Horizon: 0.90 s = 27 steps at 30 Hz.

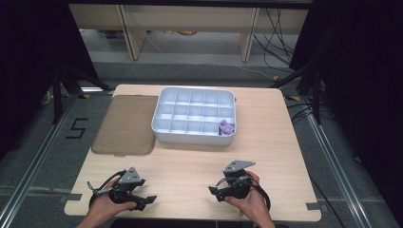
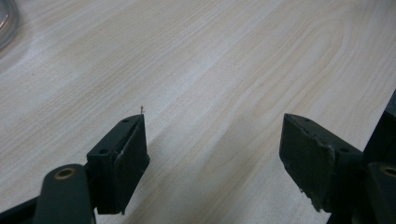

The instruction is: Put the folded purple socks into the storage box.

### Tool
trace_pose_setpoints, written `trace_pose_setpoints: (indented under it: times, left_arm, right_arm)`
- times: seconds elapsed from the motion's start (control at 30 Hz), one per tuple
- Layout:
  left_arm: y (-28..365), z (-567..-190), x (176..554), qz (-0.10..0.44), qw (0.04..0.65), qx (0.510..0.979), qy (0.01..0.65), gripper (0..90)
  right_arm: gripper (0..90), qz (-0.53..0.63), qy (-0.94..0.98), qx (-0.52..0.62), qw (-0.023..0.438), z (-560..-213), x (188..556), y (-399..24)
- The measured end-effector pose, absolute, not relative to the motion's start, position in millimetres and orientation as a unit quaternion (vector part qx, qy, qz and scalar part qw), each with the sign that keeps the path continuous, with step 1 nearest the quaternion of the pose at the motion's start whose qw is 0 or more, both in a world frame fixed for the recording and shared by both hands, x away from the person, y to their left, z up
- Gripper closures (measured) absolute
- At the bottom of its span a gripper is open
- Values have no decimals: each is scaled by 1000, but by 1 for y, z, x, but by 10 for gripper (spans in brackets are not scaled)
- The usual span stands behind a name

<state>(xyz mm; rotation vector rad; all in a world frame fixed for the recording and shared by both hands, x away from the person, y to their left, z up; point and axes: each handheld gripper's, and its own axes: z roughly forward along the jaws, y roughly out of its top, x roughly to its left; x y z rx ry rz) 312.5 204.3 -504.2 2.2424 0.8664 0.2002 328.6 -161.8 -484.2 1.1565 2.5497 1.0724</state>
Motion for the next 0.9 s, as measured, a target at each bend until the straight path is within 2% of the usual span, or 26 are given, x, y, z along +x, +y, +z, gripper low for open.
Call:
trace_pose_setpoints:
  times: [0.37, 0.9]
  left_arm:
    - [202, -506, 312, 73, 360, 868, 334, 227]
    - [205, -507, 313, 74, 351, 873, 331, 226]
  right_arm:
    - [172, 364, 848, 378, 73, -492, 313, -164]
    - [174, 356, 849, 384, 71, -499, 315, -166]
